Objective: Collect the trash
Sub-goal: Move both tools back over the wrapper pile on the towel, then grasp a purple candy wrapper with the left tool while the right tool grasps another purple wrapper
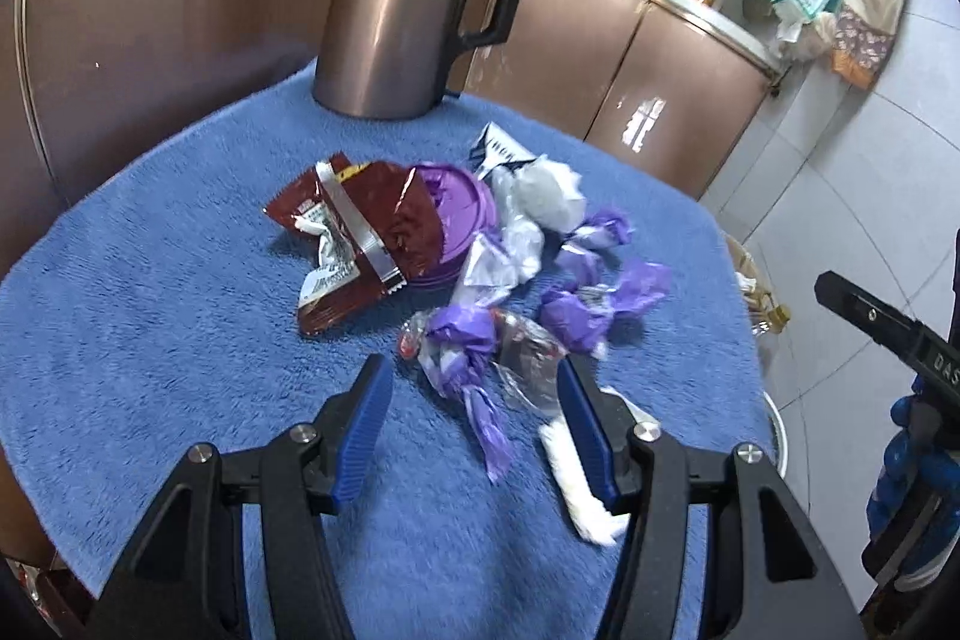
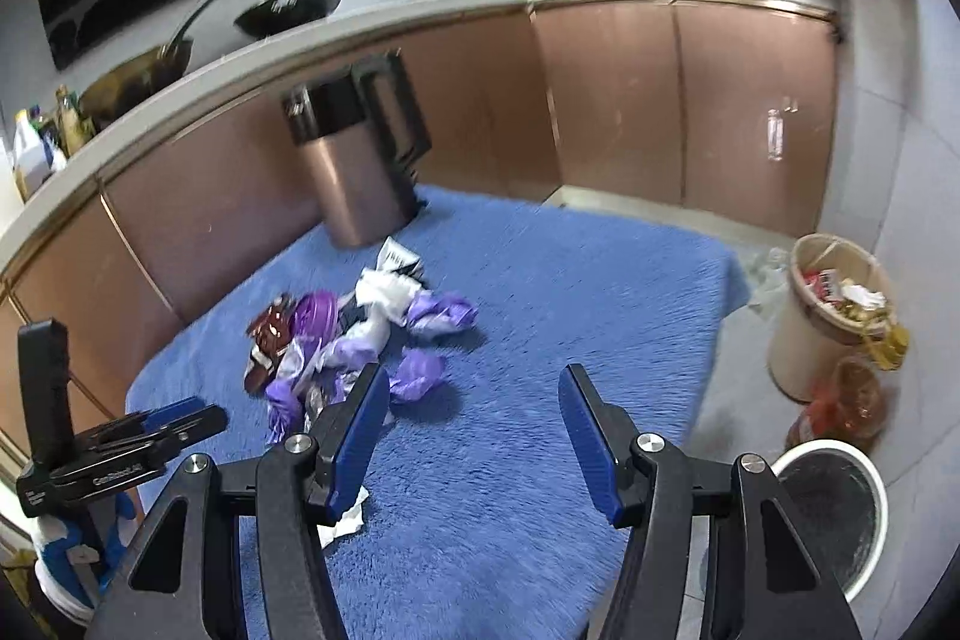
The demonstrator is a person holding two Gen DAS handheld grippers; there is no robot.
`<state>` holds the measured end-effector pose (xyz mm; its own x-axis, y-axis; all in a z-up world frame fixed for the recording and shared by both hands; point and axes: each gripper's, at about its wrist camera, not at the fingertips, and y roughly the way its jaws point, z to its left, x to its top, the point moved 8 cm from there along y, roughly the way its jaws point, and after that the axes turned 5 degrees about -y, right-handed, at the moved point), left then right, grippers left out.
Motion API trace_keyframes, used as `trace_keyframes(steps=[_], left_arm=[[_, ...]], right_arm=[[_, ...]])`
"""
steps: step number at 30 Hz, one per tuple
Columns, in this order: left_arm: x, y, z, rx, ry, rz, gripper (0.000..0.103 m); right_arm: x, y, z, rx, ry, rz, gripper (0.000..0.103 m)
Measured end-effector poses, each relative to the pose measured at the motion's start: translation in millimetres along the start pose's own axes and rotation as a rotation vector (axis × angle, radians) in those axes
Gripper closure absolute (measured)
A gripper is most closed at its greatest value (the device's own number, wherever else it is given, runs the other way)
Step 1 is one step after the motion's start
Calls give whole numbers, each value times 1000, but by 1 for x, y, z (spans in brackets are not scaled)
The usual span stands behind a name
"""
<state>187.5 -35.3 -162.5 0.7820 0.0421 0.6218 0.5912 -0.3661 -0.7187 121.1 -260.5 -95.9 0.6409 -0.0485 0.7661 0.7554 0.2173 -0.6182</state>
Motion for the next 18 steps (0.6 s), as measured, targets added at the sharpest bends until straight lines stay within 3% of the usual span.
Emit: trace_keyframes(steps=[9, 16, 18], left_arm=[[9, 46, 5, 33, 4, 51, 49], [4, 60, 8, 22, -8, 75, 65], [3, 59, 8, 18, -8, 70, 68]], right_arm=[[-7, 78, 11, 132, 21, 126, 47], [-12, 115, 15, 218, 98, 176, 47], [-13, 121, 17, 242, 113, 186, 52]])
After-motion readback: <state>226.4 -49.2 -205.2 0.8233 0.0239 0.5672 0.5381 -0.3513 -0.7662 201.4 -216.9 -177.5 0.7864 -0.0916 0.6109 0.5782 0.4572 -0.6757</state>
